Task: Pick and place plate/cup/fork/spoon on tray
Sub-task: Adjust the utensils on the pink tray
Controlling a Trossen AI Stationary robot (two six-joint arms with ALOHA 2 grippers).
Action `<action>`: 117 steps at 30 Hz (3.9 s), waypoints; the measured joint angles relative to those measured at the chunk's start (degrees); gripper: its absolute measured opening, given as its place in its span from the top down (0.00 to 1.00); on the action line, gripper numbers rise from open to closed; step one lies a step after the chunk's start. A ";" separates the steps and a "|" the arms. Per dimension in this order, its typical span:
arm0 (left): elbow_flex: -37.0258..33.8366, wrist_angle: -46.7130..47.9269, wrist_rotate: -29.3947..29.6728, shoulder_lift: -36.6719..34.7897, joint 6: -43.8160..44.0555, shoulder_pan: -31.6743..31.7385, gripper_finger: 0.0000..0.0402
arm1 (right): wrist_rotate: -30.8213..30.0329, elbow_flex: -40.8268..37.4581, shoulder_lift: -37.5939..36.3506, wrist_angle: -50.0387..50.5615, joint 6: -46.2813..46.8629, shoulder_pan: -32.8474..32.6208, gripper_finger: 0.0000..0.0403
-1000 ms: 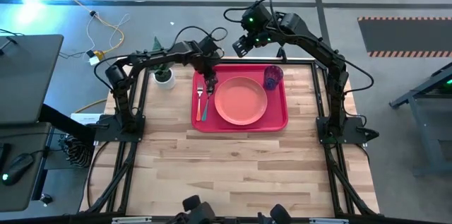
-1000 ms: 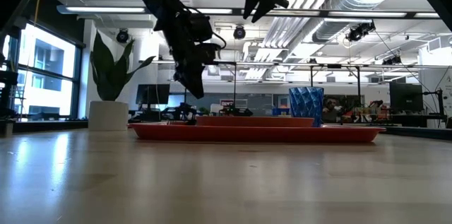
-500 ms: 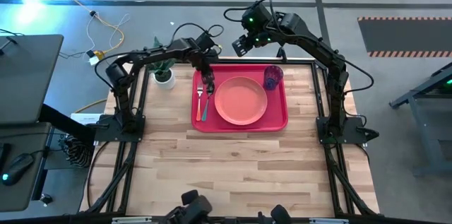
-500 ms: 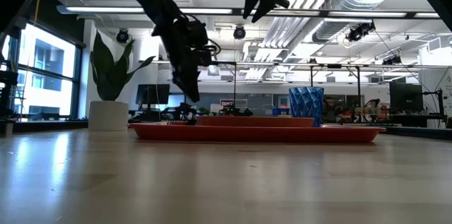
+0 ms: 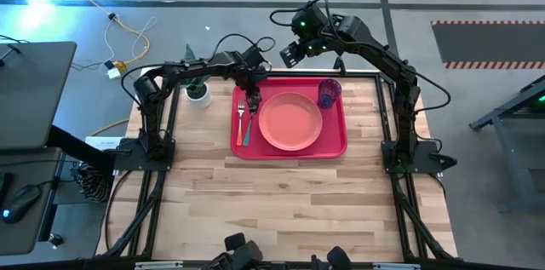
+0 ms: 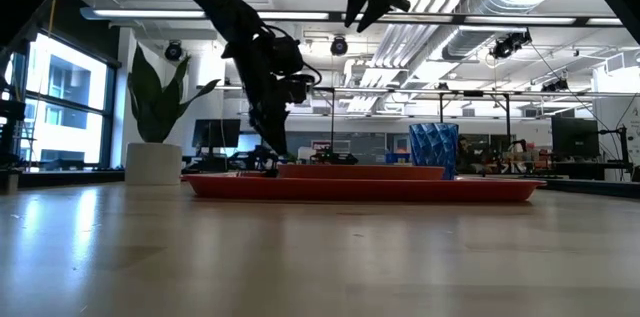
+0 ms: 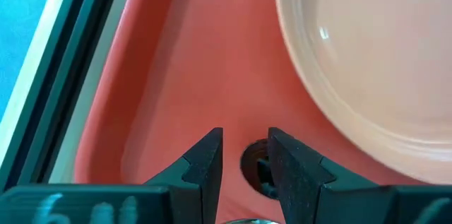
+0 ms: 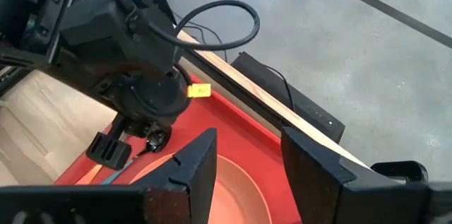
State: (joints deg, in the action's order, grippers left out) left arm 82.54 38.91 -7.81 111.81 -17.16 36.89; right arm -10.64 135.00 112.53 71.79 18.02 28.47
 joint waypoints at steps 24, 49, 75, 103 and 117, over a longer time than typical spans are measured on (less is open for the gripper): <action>0.04 -2.12 0.92 3.47 3.12 -1.30 0.74 | -0.14 -0.02 0.00 -0.02 -0.02 0.00 0.63; 0.02 2.19 4.19 4.67 4.60 -1.36 0.74 | -0.14 0.00 0.00 -0.04 0.07 0.00 0.63; 0.02 -2.32 5.55 4.68 4.51 -1.67 0.74 | -0.14 -0.02 0.00 -0.04 -0.02 0.00 0.63; 0.11 12.26 6.02 -2.49 6.21 -3.53 0.74 | -0.15 -0.02 0.00 -0.05 -0.02 0.00 0.63; -7.81 7.57 4.16 -0.76 9.62 -4.27 0.74 | -0.14 -0.02 0.00 -0.04 0.00 0.00 0.63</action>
State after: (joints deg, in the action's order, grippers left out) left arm 74.73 46.48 -3.66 111.05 -7.54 32.62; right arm -10.79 134.98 112.53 71.75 18.02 28.47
